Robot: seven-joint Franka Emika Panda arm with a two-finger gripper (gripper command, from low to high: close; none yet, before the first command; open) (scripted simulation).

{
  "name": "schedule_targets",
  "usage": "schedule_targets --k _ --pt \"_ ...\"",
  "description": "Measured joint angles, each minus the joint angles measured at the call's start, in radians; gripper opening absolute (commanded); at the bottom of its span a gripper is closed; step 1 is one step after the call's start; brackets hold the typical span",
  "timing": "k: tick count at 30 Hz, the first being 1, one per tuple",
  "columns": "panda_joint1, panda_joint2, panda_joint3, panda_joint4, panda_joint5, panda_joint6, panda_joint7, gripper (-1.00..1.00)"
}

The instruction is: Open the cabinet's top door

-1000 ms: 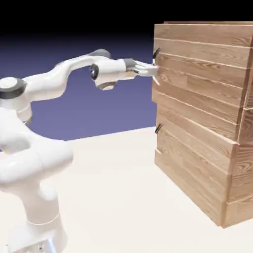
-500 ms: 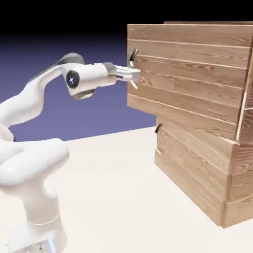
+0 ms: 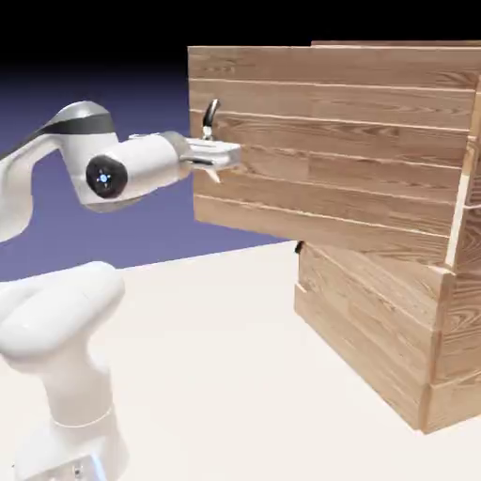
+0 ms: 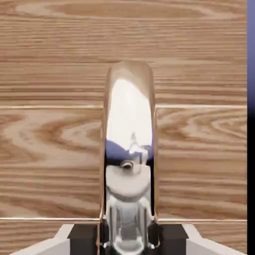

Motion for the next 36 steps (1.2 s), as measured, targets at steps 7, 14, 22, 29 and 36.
schedule_targets --k 7,14,22,29,36 --pt "-0.151 0.037 -0.221 -0.031 -0.148 -0.268 -0.061 -1.0" --pt "-0.175 0.227 -0.475 0.01 -0.401 -0.428 -0.205 -1.0" --pt "-0.133 0.517 -0.719 0.138 -0.685 -0.59 -0.384 -1.0" --pt "-0.029 0.771 -0.896 0.304 -0.883 -0.717 -0.519 -1.0" --pt "0.126 1.024 -1.073 0.52 -1.037 -0.869 -0.647 -1.0"
